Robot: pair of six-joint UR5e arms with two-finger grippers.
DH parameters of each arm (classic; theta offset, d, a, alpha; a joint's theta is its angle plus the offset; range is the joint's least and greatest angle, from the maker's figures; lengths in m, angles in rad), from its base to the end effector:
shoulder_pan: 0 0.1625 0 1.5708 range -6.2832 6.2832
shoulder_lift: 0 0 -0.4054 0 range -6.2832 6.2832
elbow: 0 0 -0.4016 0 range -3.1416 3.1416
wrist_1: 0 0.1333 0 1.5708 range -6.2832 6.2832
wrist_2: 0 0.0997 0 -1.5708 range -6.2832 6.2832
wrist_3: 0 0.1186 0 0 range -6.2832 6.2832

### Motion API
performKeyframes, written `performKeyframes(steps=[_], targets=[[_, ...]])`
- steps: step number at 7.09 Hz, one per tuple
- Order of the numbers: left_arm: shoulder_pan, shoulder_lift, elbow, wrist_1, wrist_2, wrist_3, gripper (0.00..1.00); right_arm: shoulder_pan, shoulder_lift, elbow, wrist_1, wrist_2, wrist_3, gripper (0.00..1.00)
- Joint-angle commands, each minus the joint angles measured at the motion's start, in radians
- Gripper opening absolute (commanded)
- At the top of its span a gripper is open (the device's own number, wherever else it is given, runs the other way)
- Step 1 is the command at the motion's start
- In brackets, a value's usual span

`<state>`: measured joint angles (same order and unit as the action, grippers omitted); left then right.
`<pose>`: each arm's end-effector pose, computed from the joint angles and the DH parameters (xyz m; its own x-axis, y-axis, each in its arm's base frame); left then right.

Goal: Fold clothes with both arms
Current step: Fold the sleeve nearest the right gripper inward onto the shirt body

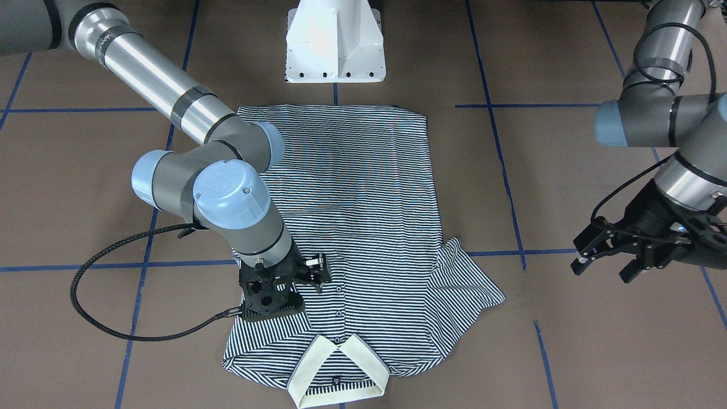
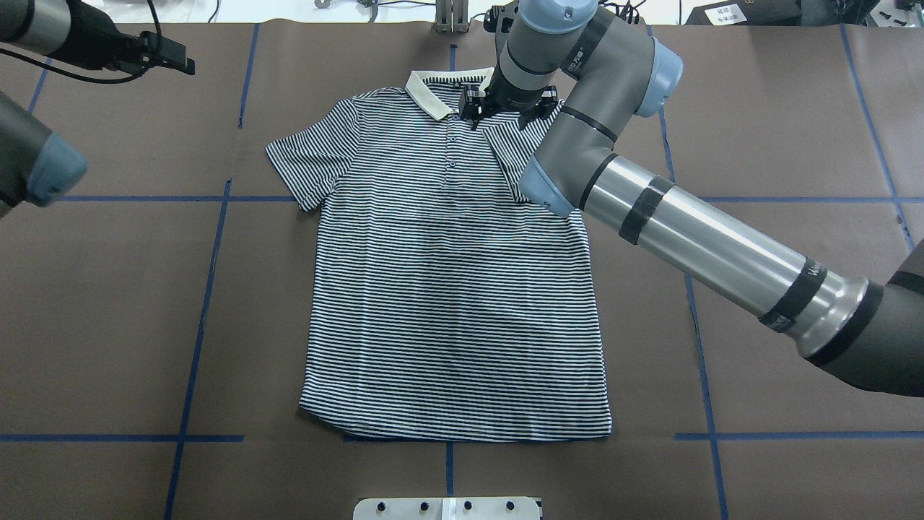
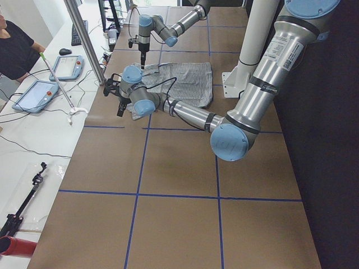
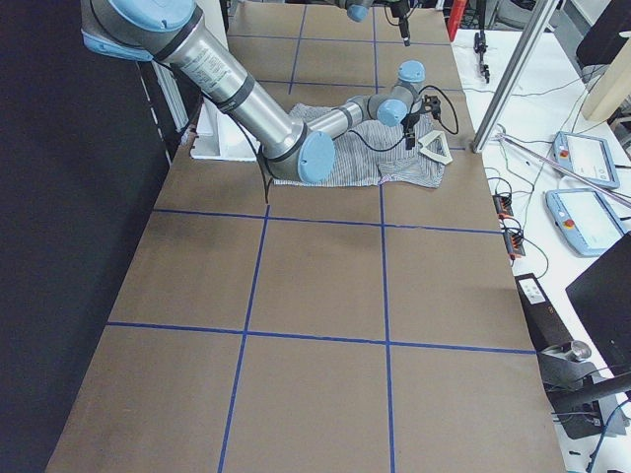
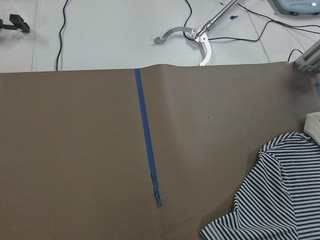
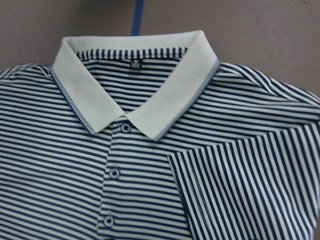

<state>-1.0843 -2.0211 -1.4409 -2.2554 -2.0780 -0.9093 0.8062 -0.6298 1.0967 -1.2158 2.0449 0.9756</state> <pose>0.2597 -0.6529 0.3724 0.5547 0.0998 -0.8261 0.3045 0.8996 0.3131 -0.5184 -0.6548 0.2193 0.6205 -0.0738 0.7808 -0.0757 0.9853 0.1533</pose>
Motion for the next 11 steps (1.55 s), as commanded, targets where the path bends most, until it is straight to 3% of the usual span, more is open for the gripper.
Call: performKeyframes(steps=[1, 2, 4, 7, 9, 11], targets=[[0.15, -0.004, -0.022, 0.011, 0.209, -0.229, 1.0, 0.028, -0.143, 0.296, -0.248, 0.064, 0.006, 1.0], [0.238, -0.008, -0.009, 0.026, 0.325, -0.311, 1.0, 0.051, -0.198, 0.361, -0.251, 0.102, 0.006, 1.0], [0.315, -0.082, 0.066, 0.097, 0.485, -0.313, 1.0, 0.06, -0.2, 0.364, -0.241, 0.104, 0.009, 1.0], [0.323, -0.11, 0.164, 0.079, 0.551, -0.309, 1.0, 0.065, -0.199, 0.362, -0.238, 0.104, 0.023, 1.0], [0.333, -0.152, 0.257, 0.012, 0.552, -0.307, 0.99, 0.065, -0.199, 0.364, -0.238, 0.104, 0.023, 1.0], [0.334, -0.157, 0.281, -0.015, 0.552, -0.306, 0.98, 0.065, -0.199, 0.364, -0.238, 0.104, 0.023, 1.0]])
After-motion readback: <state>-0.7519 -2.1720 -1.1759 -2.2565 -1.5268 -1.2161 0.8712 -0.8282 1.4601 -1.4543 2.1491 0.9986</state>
